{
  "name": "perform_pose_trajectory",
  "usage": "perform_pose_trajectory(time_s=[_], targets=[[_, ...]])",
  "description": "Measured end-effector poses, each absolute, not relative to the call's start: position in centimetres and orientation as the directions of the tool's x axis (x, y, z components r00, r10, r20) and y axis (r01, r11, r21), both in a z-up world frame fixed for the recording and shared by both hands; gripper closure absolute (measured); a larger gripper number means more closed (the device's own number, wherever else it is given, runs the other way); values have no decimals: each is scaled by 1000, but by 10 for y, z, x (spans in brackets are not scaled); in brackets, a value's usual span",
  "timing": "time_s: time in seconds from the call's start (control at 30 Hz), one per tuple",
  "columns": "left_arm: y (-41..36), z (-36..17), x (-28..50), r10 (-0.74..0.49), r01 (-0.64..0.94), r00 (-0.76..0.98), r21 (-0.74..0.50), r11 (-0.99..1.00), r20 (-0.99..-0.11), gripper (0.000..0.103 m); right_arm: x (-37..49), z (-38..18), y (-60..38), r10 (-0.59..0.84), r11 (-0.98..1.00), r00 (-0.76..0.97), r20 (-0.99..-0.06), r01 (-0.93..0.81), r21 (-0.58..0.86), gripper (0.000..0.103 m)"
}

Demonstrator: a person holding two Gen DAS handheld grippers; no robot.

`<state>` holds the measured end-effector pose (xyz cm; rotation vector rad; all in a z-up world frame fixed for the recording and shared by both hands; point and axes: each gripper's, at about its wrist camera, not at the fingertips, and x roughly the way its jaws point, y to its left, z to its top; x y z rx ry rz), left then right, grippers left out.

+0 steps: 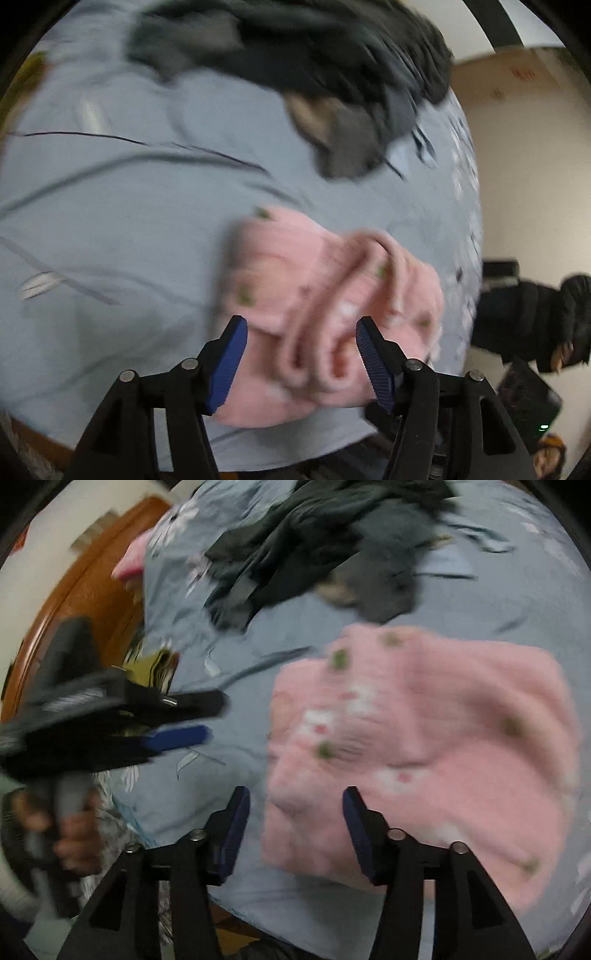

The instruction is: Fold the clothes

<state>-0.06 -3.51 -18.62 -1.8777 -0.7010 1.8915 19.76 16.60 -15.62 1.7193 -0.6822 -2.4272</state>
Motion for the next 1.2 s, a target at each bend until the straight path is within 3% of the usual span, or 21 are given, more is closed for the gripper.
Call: perform_pose_trajectory(time_s=[0.13, 0.23, 0.43, 0.5, 0.53, 0.63, 0.73, 0.8, 0.93, 1.13, 1.2], targets=[[13, -191, -3, 614, -13, 7, -614, -789, -789, 38, 228, -147, 230, -234, -861, -387, -892, -343, 375, 46], [47, -196, -3, 547, -119, 30, -546, -829, -837, 35, 239, -152, 268, -198, -826, -378, -905, -432, 361, 45], [61, -208, -2, 482, -134, 53, -485, -864, -875, 39, 239, -160, 299, -206, -776, -384, -900, -495, 389, 46], [60, -204, 1, 469, -141, 23, -468, -873, -883, 66, 237, -164, 303, -224, -764, -382, -897, -503, 405, 46], [61, -202, 3, 470, -140, 21, -468, -873, -883, 88, 237, -166, 305, -234, -756, -380, -895, -507, 414, 46], [60, -193, 8, 472, -140, 9, -468, -872, -882, 89, 237, -172, 314, -252, -744, -374, -892, -515, 426, 46], [42, -182, 18, 468, -120, -32, -461, -879, -883, 87, 239, -173, 323, -254, -749, -380, -889, -505, 430, 46], [36, -191, 19, 386, -123, -35, -379, -917, -922, 78, 240, -179, 328, -257, -753, -366, -895, -505, 422, 46], [30, -214, 16, 368, -87, -12, -366, -927, -930, 40, 242, -196, 335, -274, -741, -332, -902, -525, 418, 46], [32, -236, 16, 514, -25, 95, -518, -855, -852, 40, 241, -207, 339, -291, -759, -298, -909, -507, 409, 46], [36, -239, 21, 507, -40, 101, -513, -858, -856, 49, 241, -208, 342, -293, -755, -297, -909, -511, 411, 46]])
